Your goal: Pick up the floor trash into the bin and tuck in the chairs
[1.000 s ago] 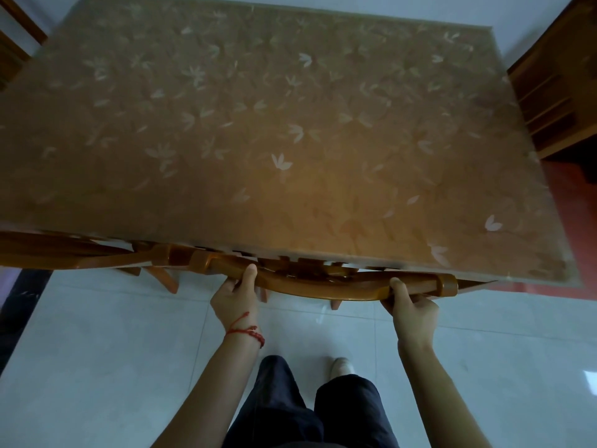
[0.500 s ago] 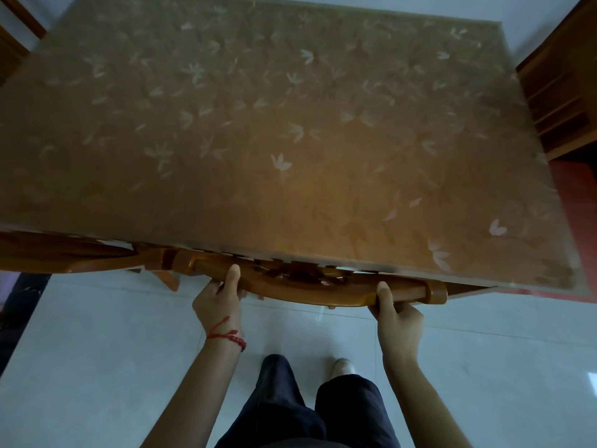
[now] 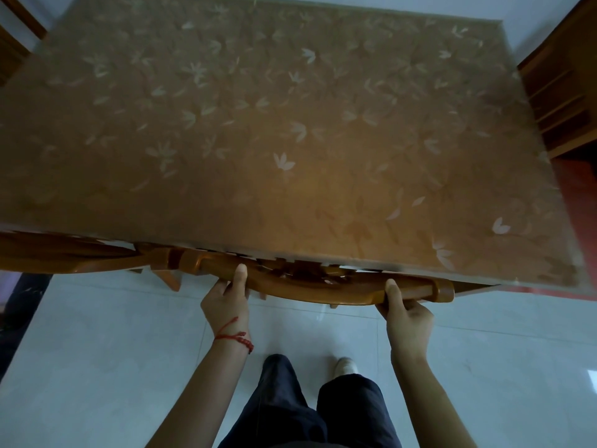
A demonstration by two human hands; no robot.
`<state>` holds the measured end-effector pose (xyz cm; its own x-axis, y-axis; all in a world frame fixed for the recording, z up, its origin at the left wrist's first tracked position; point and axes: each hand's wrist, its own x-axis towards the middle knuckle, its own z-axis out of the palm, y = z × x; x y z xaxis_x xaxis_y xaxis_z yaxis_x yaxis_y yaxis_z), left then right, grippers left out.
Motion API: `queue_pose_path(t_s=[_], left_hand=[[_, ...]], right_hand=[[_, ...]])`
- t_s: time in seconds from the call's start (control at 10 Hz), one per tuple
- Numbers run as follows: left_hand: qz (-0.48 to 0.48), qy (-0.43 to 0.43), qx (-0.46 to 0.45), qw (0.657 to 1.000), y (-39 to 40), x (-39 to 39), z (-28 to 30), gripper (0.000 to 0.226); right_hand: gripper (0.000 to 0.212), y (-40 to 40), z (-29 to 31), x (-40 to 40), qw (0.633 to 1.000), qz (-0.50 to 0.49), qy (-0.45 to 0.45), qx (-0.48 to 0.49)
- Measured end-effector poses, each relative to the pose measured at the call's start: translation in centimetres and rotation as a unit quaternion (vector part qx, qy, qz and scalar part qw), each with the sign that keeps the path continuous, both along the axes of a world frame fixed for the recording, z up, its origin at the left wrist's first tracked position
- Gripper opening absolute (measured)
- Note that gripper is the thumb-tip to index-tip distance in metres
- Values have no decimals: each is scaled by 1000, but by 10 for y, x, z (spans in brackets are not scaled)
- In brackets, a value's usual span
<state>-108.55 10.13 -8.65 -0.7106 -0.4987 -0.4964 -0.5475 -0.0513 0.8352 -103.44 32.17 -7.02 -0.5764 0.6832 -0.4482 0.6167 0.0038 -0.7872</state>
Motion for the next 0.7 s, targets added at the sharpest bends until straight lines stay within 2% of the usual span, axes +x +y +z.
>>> queue_pose_path(t_s=[0.1, 0.2, 0.5, 0.6, 0.7], left_hand=[[-5, 44, -1, 999, 2, 0, 4, 39], [-15, 36, 7, 999, -2, 1, 4, 36], [-98, 55, -12, 994, -11, 12, 12, 14], [-148, 74, -50, 985, -13, 25, 19, 17], [-208, 95, -97, 969, -16, 39, 20, 21]], right_hand=[[52, 3, -2, 0, 1000, 8, 24, 12], [58, 0, -1, 2, 999, 23, 23, 12], [45, -15, -1, 15, 996, 63, 32, 62], [37, -20, 6, 29, 990, 102, 23, 94], [47, -26, 6, 43, 987, 107, 20, 115]])
